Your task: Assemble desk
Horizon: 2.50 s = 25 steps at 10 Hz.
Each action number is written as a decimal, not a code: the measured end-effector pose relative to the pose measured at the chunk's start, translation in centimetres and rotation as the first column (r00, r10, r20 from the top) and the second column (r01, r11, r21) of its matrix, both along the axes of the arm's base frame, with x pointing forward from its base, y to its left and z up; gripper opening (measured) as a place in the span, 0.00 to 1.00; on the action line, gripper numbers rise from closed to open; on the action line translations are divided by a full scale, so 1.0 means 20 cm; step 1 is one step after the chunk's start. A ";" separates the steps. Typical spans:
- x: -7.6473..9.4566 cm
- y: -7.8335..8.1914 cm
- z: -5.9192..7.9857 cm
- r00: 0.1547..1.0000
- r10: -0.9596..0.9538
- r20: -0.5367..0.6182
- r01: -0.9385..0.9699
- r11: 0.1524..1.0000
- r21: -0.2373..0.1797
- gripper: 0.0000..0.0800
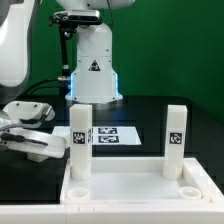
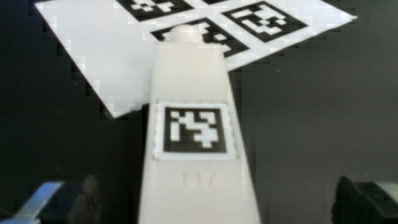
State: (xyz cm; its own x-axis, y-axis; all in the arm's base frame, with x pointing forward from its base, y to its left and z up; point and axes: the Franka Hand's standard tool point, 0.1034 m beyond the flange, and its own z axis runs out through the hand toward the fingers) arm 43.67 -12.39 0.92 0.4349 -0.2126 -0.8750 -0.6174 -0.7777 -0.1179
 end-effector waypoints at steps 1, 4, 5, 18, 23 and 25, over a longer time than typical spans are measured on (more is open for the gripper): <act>0.00 0.00 0.00 1.000 0.000 -0.001 0.000 1.000 0.001 0.81; 0.00 0.00 0.00 1.000 0.000 -0.002 0.000 1.000 0.002 0.47; 0.01 0.00 0.00 1.000 0.002 0.003 -0.002 1.000 0.001 0.35; 0.73 -0.02 0.64 0.663 0.253 0.705 0.002 0.941 -0.340 0.36; 0.94 0.26 0.86 0.366 0.454 0.812 0.094 0.850 -0.518 0.36; 1.02 0.56 0.92 0.284 0.437 0.854 0.225 0.835 -0.502 0.36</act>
Offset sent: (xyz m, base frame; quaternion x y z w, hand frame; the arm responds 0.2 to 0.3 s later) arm 0.0000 0.0000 0.0000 0.0000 0.0000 0.0000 1.0000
